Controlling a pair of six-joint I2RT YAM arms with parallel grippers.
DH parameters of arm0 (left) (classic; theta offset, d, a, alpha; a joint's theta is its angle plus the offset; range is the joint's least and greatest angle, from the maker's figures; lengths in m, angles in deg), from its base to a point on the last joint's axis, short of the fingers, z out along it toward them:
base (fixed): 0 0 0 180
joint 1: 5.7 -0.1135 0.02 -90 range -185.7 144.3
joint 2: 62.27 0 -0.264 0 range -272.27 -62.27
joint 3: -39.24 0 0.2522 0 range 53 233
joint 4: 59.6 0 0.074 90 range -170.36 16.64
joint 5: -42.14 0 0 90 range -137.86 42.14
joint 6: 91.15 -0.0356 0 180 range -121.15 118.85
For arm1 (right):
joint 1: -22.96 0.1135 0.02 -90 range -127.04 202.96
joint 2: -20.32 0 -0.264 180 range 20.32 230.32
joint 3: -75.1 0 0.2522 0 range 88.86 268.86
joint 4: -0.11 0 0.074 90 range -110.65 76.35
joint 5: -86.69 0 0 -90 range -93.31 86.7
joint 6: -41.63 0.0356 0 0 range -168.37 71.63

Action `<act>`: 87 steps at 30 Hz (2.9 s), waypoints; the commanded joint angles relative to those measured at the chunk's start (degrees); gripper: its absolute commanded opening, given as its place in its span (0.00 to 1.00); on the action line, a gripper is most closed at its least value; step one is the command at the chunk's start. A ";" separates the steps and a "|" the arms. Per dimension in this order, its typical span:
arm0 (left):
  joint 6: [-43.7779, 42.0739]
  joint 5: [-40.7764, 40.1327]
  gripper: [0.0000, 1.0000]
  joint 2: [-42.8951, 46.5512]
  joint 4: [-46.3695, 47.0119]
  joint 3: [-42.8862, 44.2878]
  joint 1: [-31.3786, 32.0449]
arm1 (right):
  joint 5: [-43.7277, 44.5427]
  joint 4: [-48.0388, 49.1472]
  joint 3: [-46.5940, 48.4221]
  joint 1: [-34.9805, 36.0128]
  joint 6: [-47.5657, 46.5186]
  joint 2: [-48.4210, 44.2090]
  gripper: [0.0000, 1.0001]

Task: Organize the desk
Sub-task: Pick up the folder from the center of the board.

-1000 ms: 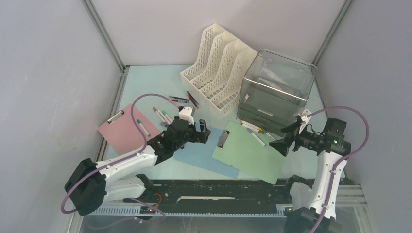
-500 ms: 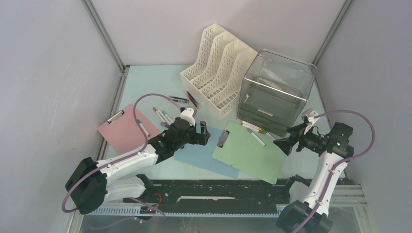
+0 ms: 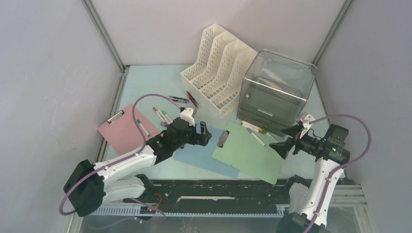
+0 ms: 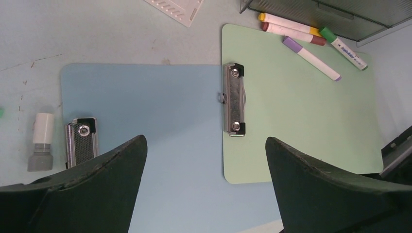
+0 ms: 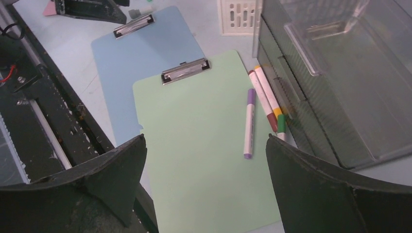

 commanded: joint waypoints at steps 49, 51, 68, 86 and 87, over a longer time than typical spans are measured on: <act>3.78 -11.95 0.33 -39.23 -20.61 31.80 11.78 | 11.97 7.92 0.87 17.99 11.14 1.25 1.00; 3.75 -11.85 0.33 -40.04 -20.15 32.32 11.87 | 12.13 7.90 0.87 17.92 11.01 0.90 1.00; 2.59 -13.34 0.27 -44.67 -20.92 35.36 12.34 | 12.39 7.89 0.89 18.16 11.04 0.78 1.00; 2.91 -23.60 0.00 -40.23 -18.93 32.03 14.06 | 11.47 7.35 0.87 18.05 10.96 0.24 1.00; 2.80 -25.04 0.00 -38.96 -18.76 31.87 14.48 | 11.22 7.24 0.81 18.07 10.90 0.32 1.00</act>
